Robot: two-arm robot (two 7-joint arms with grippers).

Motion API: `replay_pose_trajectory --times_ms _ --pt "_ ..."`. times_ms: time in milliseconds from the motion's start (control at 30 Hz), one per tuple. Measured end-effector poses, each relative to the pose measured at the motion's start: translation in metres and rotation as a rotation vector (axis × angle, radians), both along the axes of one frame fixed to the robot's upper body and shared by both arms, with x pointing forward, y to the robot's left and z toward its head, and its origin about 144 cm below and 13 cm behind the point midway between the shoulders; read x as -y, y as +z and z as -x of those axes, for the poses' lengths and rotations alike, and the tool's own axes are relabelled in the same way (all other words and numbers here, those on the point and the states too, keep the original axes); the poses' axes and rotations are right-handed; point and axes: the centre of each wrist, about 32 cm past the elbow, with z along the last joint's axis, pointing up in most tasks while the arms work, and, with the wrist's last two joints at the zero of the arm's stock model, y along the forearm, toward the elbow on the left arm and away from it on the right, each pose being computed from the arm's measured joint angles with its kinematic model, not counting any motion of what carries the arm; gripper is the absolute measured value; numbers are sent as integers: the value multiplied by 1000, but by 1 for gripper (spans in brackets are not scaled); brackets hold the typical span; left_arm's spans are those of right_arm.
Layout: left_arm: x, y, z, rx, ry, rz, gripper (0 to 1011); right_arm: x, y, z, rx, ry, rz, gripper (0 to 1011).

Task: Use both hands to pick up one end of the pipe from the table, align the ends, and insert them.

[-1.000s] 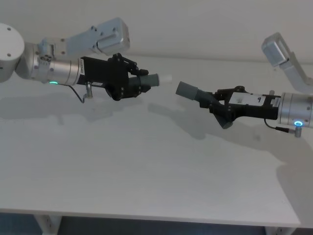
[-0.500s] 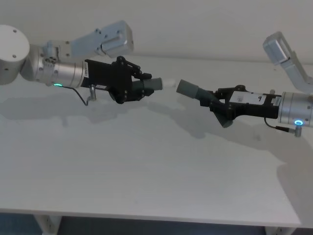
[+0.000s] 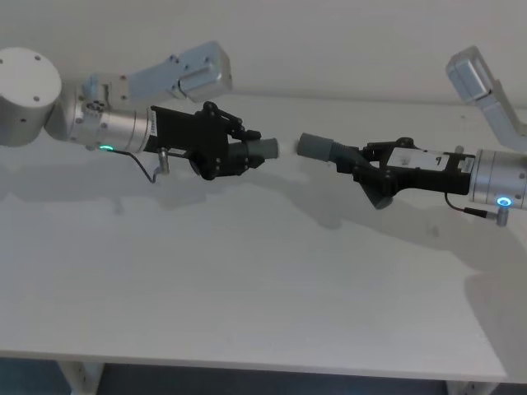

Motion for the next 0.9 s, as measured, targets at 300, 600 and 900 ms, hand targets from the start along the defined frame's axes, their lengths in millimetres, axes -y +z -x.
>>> replay_pose_trajectory --times_ms 300,600,900 --pt "4 0 -2 7 -9 13 359 0 0 0 8 8 5 246" --pt "5 4 1 15 -27 38 359 -1 -1 -1 9 14 13 246" --pt "3 4 3 -2 -53 62 359 -1 -2 -2 6 14 15 246"
